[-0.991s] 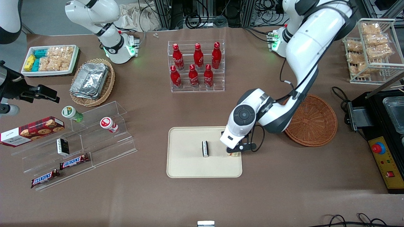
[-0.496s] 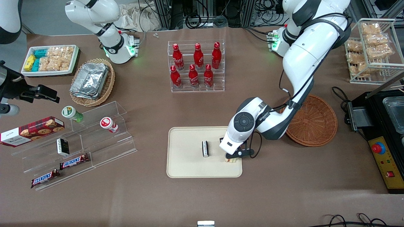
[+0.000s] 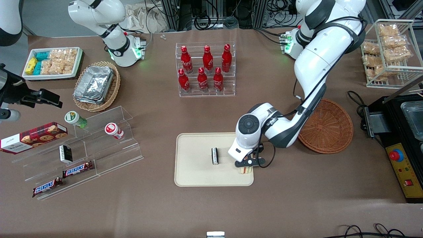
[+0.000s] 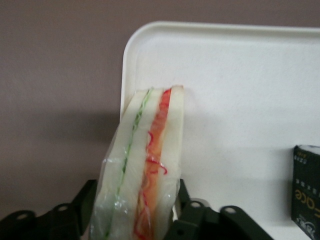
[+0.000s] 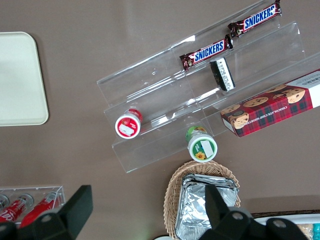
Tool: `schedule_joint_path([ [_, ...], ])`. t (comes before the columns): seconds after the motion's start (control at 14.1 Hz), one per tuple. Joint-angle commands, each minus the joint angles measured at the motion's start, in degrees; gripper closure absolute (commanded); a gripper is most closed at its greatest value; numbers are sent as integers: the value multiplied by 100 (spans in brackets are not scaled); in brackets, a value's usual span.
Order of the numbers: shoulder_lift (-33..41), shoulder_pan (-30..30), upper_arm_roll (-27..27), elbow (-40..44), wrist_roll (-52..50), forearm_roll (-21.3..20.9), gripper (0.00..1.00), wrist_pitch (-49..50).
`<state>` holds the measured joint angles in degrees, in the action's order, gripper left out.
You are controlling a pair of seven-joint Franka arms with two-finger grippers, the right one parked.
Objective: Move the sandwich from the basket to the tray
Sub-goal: 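Carry the sandwich over the cream tray beside the black packet, then lower the sandwich onto the tray and open the left gripper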
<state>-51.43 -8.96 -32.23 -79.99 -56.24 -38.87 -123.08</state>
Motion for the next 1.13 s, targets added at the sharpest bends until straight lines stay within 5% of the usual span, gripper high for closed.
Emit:
schedule_joint_path([
  [0.0, 98, -71, -2, 159, -133, -130, 0, 38],
  [0.64, 1580, 385, -11, 704, 522, 1065, 0, 1680],
  [1.06, 3524, 2703, -11, 467, 3292, 3033, 0, 3377],
])
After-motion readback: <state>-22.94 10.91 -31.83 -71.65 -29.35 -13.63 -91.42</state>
